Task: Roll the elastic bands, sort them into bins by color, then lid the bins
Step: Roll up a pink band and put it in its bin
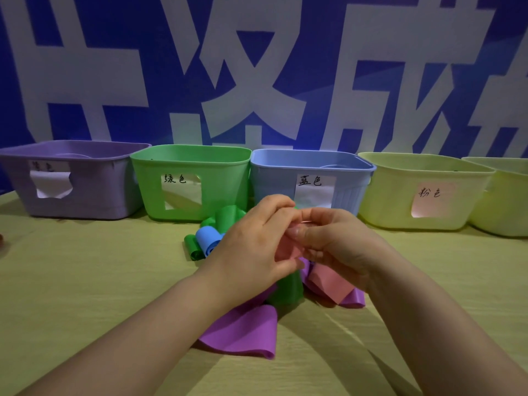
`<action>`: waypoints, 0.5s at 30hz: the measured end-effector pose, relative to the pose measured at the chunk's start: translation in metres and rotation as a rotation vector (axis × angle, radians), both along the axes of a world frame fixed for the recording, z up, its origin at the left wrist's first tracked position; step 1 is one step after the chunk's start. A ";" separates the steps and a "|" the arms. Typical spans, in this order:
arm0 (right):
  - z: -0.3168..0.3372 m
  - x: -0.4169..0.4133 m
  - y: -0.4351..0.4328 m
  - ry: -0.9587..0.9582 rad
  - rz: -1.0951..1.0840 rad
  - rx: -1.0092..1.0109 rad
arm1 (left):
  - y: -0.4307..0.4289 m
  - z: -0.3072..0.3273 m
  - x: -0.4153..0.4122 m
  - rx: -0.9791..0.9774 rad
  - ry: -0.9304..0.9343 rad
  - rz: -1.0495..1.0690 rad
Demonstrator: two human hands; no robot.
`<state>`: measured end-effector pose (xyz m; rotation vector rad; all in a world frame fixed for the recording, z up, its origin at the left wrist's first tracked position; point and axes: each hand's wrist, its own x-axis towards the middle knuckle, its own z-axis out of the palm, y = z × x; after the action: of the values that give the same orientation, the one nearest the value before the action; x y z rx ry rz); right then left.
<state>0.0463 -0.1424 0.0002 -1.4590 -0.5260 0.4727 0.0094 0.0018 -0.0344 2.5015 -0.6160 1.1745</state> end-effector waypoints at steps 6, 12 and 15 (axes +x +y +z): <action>0.002 0.000 0.000 0.021 0.015 0.028 | -0.001 0.001 -0.002 -0.045 -0.037 -0.016; 0.005 0.001 -0.003 0.064 0.047 0.083 | 0.000 0.003 -0.004 -0.069 -0.022 -0.020; 0.005 0.001 -0.003 0.042 0.064 0.045 | 0.000 0.003 -0.004 -0.066 -0.032 0.003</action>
<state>0.0472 -0.1458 0.0048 -1.3897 -0.5482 0.5379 0.0052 0.0020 -0.0314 2.4342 -0.5728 1.2174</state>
